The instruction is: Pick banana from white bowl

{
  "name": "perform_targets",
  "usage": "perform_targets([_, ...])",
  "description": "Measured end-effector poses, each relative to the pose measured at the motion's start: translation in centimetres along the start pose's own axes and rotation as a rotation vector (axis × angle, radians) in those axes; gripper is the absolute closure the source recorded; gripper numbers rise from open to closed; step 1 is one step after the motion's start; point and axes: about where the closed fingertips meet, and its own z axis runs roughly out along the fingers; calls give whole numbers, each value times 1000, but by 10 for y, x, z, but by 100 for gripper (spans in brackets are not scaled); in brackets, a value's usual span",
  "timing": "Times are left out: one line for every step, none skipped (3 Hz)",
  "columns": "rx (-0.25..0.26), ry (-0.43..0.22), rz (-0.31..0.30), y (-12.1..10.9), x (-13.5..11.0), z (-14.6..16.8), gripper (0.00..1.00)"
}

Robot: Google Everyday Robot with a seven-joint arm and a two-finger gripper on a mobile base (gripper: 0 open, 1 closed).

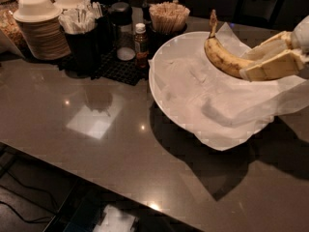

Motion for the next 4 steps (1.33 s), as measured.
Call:
perform_targets([7, 26, -103, 39, -11, -21, 100])
perform_targets([-12, 23, -166, 74, -17, -41, 100])
perform_targets([-12, 23, -166, 74, -17, -41, 100])
perform_targets([-85, 39, -179, 68, -24, -28, 100])
